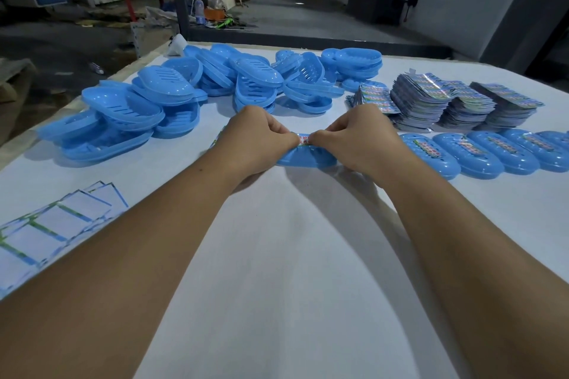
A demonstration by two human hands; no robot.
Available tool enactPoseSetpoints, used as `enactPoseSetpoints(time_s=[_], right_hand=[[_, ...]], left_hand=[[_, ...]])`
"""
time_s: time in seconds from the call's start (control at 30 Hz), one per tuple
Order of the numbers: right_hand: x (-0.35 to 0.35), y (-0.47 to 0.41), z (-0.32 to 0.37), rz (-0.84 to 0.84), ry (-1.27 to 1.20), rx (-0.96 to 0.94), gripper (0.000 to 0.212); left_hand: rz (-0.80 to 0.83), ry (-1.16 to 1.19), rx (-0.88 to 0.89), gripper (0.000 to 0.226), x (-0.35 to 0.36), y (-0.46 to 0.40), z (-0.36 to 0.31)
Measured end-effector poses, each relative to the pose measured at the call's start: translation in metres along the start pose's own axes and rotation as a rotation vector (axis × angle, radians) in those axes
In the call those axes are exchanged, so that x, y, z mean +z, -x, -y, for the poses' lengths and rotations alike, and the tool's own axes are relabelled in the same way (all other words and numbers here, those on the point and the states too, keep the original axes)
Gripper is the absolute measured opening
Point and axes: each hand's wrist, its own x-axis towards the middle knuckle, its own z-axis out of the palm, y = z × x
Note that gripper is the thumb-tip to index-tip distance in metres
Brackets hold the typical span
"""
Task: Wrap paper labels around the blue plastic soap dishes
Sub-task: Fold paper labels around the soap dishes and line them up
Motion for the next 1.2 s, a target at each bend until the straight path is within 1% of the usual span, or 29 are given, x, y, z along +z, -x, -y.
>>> enactPoseSetpoints(time_s=[0.2,0.57,0.7,0.83,1.0,1.1,1.2], right_hand=[[0.001,-0.002,-0.002,0.012,0.036,-0.016,0.031],[0.005,-0.003,-0.002,-0.037,0.094,-0.038,0.039],[0.007,-0.001,0.001,-0.066,0.173,-0.086,0.042],[0.010,-0.002,0.005,-0.087,0.244,-0.104,0.038],[0.011,-0.003,0.008,-0.108,0.322,-0.136,0.036],[0.010,-0.004,0.009,-0.120,0.362,-0.148,0.036],[0.010,-0.003,0.009,-0.119,0.352,-0.144,0.037]], left_hand=[[-0.001,-0.015,0.002,0.016,0.000,0.000,-0.001],[-0.028,-0.066,0.015,0.021,0.002,0.000,-0.001],[-0.054,-0.127,0.039,0.028,0.004,0.000,-0.004],[-0.106,-0.234,0.076,0.031,0.008,0.005,-0.008],[-0.181,-0.296,0.122,0.028,0.011,0.008,-0.010],[-0.190,-0.286,0.151,0.025,0.012,0.007,-0.009],[-0.202,-0.283,0.176,0.023,0.013,0.006,-0.008]])
